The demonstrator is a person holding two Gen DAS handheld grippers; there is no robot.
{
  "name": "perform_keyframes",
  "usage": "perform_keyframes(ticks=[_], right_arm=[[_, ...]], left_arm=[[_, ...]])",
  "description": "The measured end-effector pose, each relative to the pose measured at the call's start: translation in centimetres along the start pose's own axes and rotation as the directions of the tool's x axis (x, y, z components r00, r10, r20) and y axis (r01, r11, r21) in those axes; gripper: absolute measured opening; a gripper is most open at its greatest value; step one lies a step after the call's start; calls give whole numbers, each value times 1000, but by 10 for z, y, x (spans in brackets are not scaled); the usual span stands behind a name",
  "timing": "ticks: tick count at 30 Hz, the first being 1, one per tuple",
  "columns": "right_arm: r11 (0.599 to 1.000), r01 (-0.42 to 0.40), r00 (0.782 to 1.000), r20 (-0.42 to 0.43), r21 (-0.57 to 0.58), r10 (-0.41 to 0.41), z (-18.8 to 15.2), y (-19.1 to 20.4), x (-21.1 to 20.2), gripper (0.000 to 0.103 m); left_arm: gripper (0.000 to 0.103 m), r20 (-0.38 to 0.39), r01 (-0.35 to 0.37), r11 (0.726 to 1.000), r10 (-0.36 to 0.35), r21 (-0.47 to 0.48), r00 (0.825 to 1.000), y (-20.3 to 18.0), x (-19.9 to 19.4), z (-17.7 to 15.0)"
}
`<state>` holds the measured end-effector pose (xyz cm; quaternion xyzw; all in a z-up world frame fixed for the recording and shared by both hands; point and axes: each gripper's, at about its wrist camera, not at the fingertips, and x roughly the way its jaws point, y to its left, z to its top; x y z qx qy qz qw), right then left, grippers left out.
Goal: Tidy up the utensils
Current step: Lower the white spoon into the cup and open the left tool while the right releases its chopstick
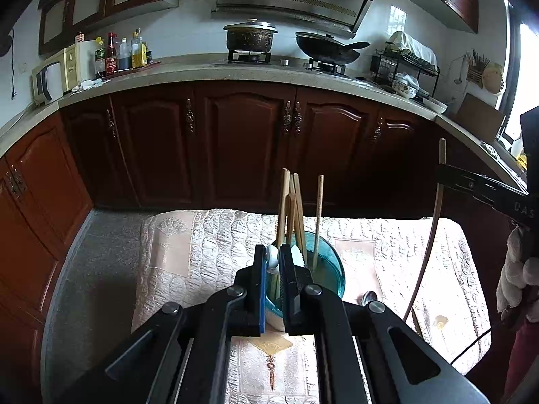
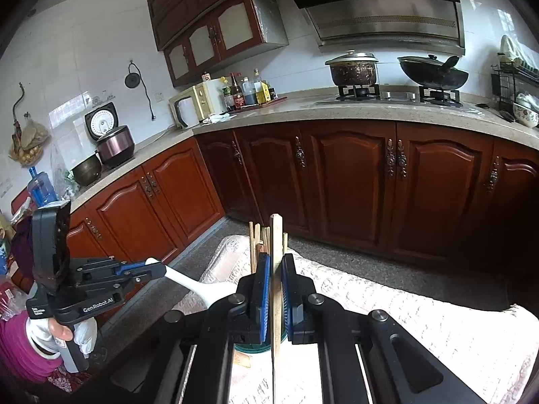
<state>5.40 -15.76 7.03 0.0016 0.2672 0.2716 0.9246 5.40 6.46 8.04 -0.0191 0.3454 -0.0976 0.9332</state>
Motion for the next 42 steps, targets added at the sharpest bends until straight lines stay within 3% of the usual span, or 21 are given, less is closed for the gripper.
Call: perform_keyframes(ticks=[16,30,36,42], right_arm=[[1000,-17,999,38,3,17,29,12,33,8],[999,-11,998,58,43,9,46,-5,95,8],[999,2,999,50,49,-4,35,-9,120,8],[999,-5,1000,-27,47,6,7,-12,144,8]], left_arm=[[7,-19,-28,999,28,24,999,6,25,12],[7,-144,-32,991,50,127,988,-4,62,6],[7,-180,-34,988,61,150,982,-9,82,0],[8,-191,-29,989,57,148,980,-13,97,-6]])
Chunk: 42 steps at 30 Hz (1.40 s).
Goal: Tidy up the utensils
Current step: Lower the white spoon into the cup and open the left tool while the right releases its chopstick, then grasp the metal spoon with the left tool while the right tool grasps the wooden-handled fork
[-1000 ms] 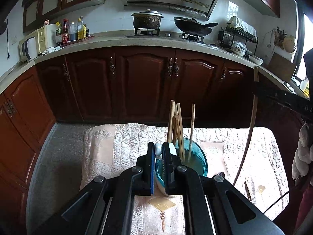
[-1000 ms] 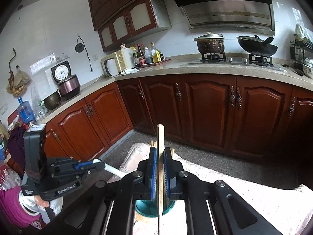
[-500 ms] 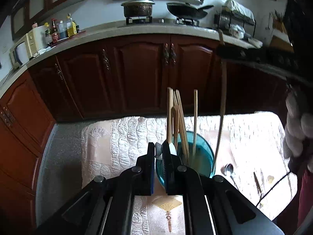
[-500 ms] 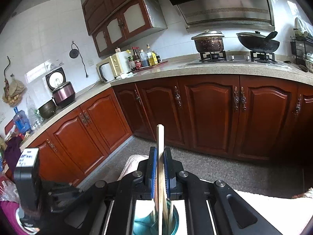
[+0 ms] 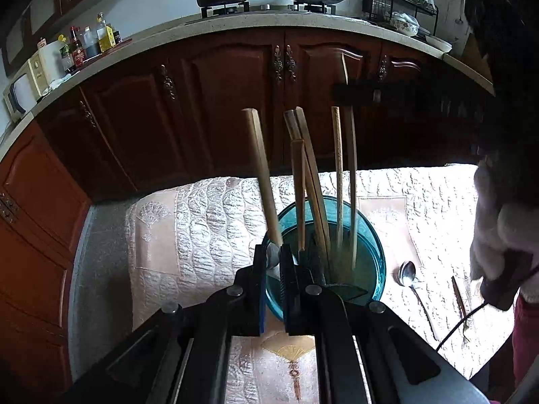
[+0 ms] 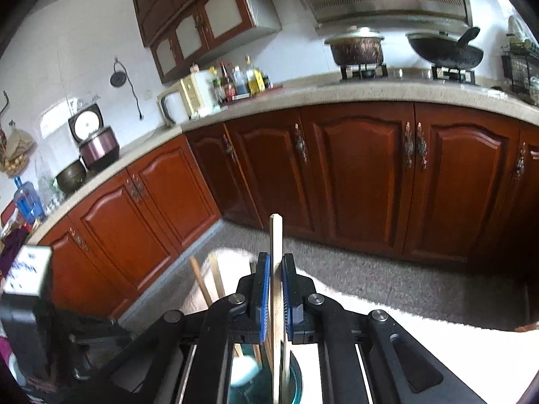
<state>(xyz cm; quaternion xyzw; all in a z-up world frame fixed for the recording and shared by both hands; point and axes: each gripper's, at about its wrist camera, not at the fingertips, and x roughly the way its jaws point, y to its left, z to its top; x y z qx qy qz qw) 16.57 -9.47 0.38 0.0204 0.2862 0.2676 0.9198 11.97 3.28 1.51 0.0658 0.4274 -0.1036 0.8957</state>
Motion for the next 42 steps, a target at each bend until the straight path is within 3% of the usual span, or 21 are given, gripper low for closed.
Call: perform_keyframes(ticks=[9,19,21,25,35,42], right_arm=[[1000,-15,993,-113,-9,14,-36,-4,17,8],[999,-7,995,-102,51,12,-47,-20,-11,26],[998,2,995,-103,63,4,-50,-22,-18,29],[996,14,994,-108,84,-5,-59,-26,-30,31],[995,33,994,-111,94,-23,-78,-22,-61,31],[994,65,993,-104,86,-56,-90,-17,-90,31]], left_arm=[[9,18,17,1000,-17,-13,1000,-9,-1,-3],[11,27,92,986,-89,-138,996,8,-9,-6],[16,38,98,984,-94,-151,995,9,-16,-8],[44,68,112,980,-102,-165,992,11,-29,-11],[44,114,101,983,-84,-156,990,2,-55,-19],[51,149,113,984,-93,-136,984,-15,-71,-24]])
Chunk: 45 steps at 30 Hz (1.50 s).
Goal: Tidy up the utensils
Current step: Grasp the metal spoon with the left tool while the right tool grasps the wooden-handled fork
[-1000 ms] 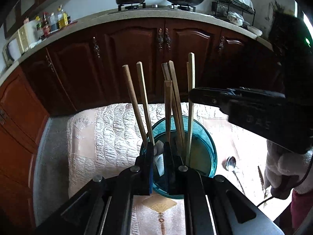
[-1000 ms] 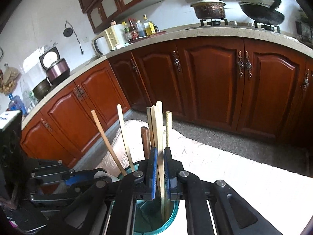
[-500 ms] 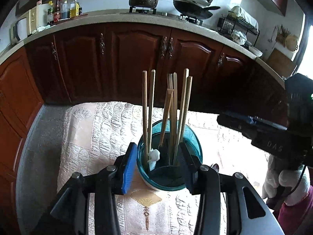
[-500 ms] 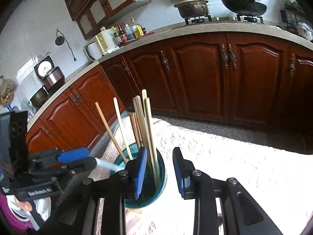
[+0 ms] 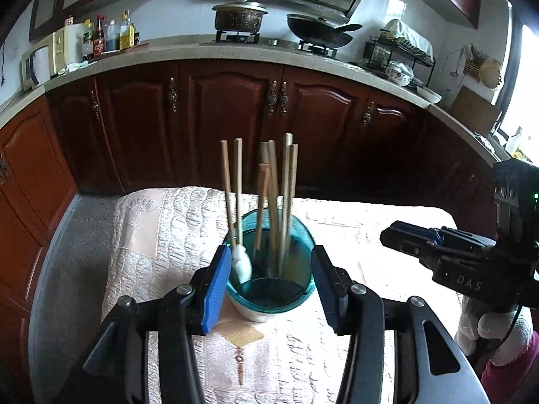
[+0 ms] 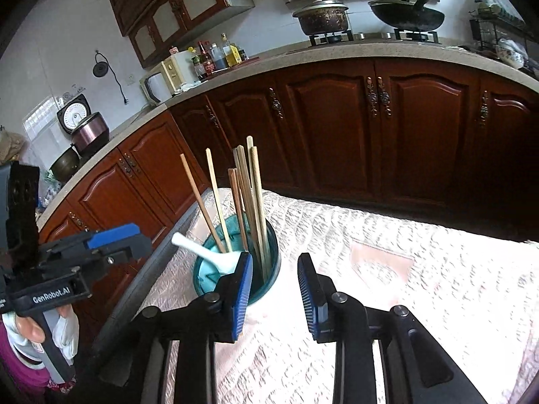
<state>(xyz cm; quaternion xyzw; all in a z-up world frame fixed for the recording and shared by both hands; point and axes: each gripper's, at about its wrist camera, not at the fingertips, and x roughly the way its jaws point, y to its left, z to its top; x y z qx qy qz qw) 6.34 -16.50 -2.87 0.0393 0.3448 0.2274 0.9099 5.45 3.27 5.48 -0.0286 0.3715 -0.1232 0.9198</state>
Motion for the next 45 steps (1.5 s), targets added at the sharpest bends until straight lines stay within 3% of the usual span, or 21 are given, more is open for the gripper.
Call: perform_keyframes(ticks=[13,22,28,36,41,45], right_arm=[[992,108,994,2,68,-108,-46,-44,-57,33],[970,182,983,-43,159,-178,-89,-91,-78,33],[951,217,972,-136,219,-190,-124,-124,-60,33],[945,224,951,-267,238,-158,-163,-151,-11,32],[947,238,936,-311,217,-164,-172,-159,12,24],[950,239,934,-316,200,-168,-172,-163,23,11]], left_arm=[[60,12,56,996,-57,65,998,-52,-10,-7],[61,-32,117,991,-115,60,993,-73,4,-17],[61,-128,152,987,-145,46,981,-88,40,-41],[61,-195,163,986,-151,45,969,-109,94,-76],[61,-248,144,989,-130,41,960,-116,136,-90],[61,-265,119,993,-107,29,958,-119,169,-93]])
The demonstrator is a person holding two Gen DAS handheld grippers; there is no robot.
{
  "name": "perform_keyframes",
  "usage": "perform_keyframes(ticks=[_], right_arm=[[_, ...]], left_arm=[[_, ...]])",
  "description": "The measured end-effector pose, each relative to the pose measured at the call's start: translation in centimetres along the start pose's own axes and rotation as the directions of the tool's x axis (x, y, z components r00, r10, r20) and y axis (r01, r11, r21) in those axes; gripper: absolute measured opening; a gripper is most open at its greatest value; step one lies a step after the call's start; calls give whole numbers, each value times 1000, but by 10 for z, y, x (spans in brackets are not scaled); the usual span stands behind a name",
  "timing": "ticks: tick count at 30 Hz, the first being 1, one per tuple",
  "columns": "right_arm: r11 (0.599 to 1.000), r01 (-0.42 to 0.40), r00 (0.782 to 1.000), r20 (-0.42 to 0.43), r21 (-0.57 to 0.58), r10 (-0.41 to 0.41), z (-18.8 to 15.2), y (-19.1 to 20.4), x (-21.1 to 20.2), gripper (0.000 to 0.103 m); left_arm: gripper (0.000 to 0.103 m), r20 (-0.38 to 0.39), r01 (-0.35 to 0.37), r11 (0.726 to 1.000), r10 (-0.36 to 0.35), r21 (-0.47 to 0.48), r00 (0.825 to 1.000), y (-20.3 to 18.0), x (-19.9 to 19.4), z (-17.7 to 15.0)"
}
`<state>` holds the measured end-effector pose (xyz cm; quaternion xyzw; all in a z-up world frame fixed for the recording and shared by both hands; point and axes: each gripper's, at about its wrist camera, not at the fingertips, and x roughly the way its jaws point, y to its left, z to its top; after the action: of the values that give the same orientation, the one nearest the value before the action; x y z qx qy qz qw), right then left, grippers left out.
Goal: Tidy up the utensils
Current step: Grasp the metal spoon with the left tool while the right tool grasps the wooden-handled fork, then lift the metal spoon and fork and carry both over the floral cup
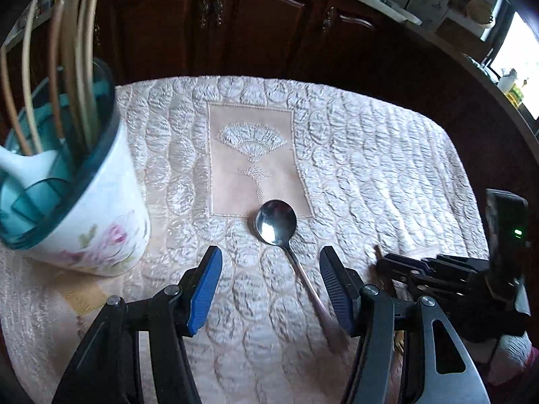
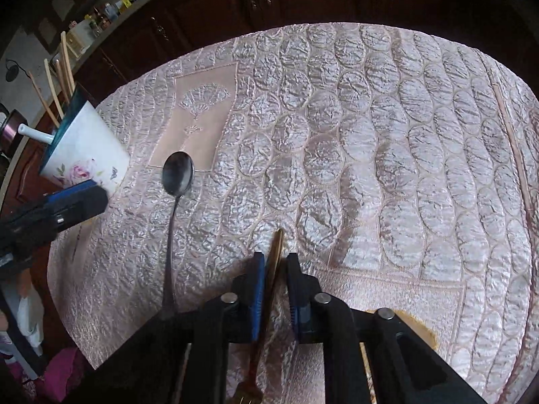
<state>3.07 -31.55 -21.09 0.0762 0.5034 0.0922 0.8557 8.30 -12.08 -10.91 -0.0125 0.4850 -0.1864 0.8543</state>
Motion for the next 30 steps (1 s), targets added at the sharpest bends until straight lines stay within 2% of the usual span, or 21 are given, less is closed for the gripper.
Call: perform_keyframes(ticks=[8,11,13,16,21,24,30], right_arm=[[999,-37,999,4,26,37,6,-23,-7,10],[997,-67,998,-5,35,67,7,-31,-10,10],[995,-87,996,-13,41,88,7,-37,-10,14],[992,-114,993,-26,52,116,11,-48,-8,14],[991,-130,991,-30,41,132,23,-49,-2,14],[994,-109,993,-34,7,109,29,-40,0,12],[997,-67,998,-9,-35,67,29,-26,-16,9]], left_arm=[[61,-12,-28,1000,27,-11,1000,6,46,17],[50,-31,-24,1000,24,0,999,9,57,20],[35,-43,-24,1000,25,18,999,6,65,19],[23,-44,-11,999,13,53,999,4,71,20],[16,-52,20,997,-16,77,998,9,78,23],[10,-52,26,994,-21,106,998,4,79,23],[2,-40,60,994,-57,93,998,-1,55,21]])
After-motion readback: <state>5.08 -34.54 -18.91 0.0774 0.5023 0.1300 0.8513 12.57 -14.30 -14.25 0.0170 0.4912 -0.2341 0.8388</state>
